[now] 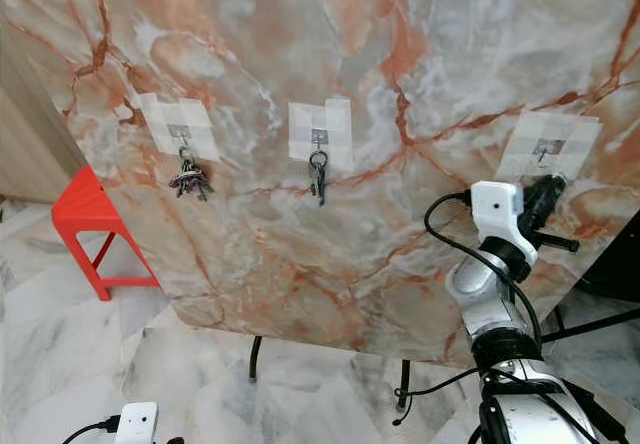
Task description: Hang keys on a hook
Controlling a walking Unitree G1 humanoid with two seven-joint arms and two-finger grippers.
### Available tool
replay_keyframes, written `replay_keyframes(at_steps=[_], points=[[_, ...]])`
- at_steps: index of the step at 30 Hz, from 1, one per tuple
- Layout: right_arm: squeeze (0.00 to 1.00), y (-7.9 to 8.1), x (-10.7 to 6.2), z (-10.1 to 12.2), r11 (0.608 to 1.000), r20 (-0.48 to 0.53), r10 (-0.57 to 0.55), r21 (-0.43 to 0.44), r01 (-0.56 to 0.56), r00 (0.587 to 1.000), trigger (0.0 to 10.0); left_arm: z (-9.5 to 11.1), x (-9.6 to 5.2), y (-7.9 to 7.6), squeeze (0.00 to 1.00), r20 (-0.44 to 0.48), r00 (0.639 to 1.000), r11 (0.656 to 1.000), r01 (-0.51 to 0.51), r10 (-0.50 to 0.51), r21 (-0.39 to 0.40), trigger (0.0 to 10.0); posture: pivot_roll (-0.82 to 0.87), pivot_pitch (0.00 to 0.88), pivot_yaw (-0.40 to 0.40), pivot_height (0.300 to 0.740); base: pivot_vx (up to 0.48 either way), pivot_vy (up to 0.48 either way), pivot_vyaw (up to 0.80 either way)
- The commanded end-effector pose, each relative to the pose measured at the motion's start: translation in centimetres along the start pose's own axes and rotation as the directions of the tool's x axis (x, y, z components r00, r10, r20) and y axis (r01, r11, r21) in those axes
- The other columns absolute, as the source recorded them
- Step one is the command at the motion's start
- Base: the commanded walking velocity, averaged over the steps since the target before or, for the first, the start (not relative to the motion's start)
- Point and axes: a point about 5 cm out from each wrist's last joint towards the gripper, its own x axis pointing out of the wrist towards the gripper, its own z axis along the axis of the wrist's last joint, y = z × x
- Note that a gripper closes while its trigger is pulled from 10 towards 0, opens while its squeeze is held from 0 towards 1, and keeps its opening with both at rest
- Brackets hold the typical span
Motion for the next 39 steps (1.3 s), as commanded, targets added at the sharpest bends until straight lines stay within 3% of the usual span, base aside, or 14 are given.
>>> replay_keyframes(at_steps=[1,7,12,39], points=[[0.0,0.0,-0.1,-0.3,1.0,-0.023,-0.003,0.002,0.003,1.0,10.0,-0.4,-0.1,-0.1,0.0,-0.022,1.0,1.0,0.0,0.001,0.001,10.0,-0.03,0.013,0.017,0.74,0.0,0.0,0.0],[0.0,0.1,0.0,1.0,1.0,0.081,0.004,-0.012,-0.003,0.997,10.0,-0.5,-0.1,-0.1,0.0,-0.023,1.0,1.0,-0.001,0.001,0.001,10.0,-0.03,0.013,0.017,0.74,0.0,0.0,0.0],[0.0,0.4,0.0,1.6,1.0,0.106,0.01,-0.015,-0.009,0.994,10.0,-0.5,-0.1,-0.1,0.0,-0.023,1.0,1.0,-0.002,0.002,-0.001,10.0,-0.03,0.013,0.017,0.74,0.0,0.0,0.0],[0.0,0.8,0.4,1.7,0.998,0.069,0.059,-0.026,-0.057,0.996,10.0,-0.6,-0.1,0.0,0.0,-0.03,1.0,1.0,-0.008,0.008,-0.006,10.0,-0.03,0.017,0.015,0.74,0.0,0.0,0.0]])
